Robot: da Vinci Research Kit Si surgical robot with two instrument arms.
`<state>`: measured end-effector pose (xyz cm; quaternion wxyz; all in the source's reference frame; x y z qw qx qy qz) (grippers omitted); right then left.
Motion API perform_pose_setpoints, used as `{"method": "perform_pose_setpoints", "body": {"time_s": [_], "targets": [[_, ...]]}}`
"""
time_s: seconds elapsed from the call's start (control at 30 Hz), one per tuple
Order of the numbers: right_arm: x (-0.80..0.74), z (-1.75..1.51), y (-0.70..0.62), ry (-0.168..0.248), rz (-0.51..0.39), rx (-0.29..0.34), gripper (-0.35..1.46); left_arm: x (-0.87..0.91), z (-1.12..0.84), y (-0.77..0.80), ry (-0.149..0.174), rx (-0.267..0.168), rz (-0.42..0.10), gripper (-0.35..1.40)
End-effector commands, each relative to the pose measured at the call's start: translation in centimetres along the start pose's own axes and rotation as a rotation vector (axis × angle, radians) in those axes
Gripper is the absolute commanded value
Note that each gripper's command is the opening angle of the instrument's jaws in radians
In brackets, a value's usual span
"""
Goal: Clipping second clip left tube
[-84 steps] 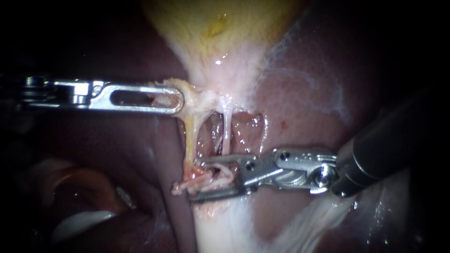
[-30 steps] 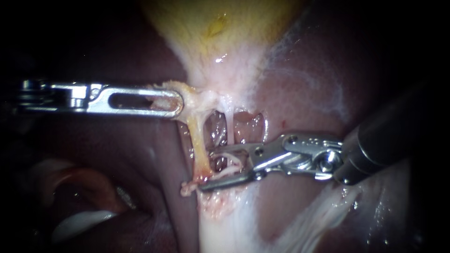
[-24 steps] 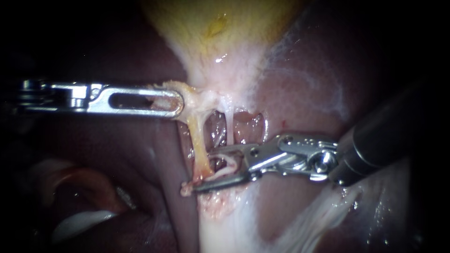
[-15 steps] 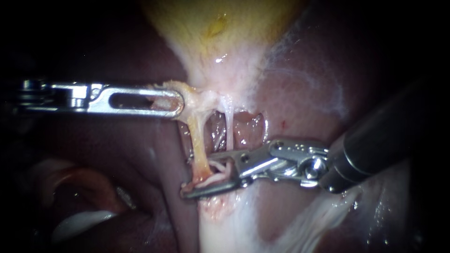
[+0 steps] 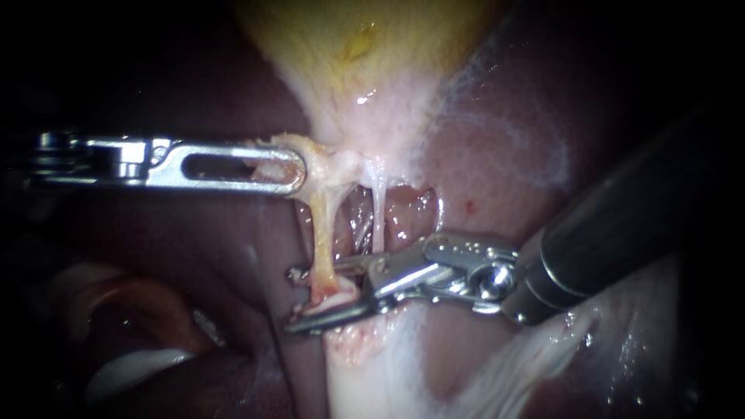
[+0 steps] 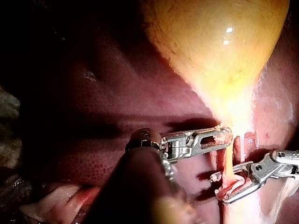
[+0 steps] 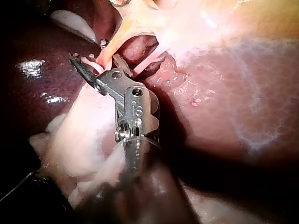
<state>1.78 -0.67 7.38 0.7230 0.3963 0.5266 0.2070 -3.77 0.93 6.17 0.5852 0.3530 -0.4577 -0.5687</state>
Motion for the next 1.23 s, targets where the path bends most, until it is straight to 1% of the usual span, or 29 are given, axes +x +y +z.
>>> {"method": "perform_pose_setpoints", "body": {"time_s": [0.03, 0.37, 0.5, 0.57, 0.77, 1.0, 1.23], "targets": [[0.0, -0.01, 0.0, 0.0, 0.004, -0.002, 0.32, 0.0, 0.0, 0.0, 0.001, 0.001, 0.0, -0.35], [-0.02, -0.04, 0.05, 0.011, 0.038, 0.002, -0.1, 0.0, -0.01, 0.0, 0.001, 0.001, 0.0, -0.35], [-0.03, -0.06, 0.04, 0.011, 0.061, 0.003, -0.35, 0.0, -0.01, 0.0, 0.001, 0.001, 0.0, -0.35], [-0.04, -0.08, 0.03, 0.014, 0.072, 0.006, -0.35, 0.0, -0.01, 0.0, 0.001, 0.001, 0.0, -0.35], [-0.05, -0.12, 0.01, -0.022, 0.087, 0.001, -0.35, 0.0, -0.01, 0.0, 0.001, 0.001, 0.0, -0.35], [-0.02, -0.14, -0.01, -0.022, 0.088, 0.003, -0.35, 0.0, -0.01, 0.0, 0.001, 0.001, 0.0, -0.35], [-0.01, -0.14, -0.01, -0.024, 0.089, 0.002, -0.35, 0.0, -0.02, 0.0, 0.001, 0.002, 0.0, -0.35]]}}
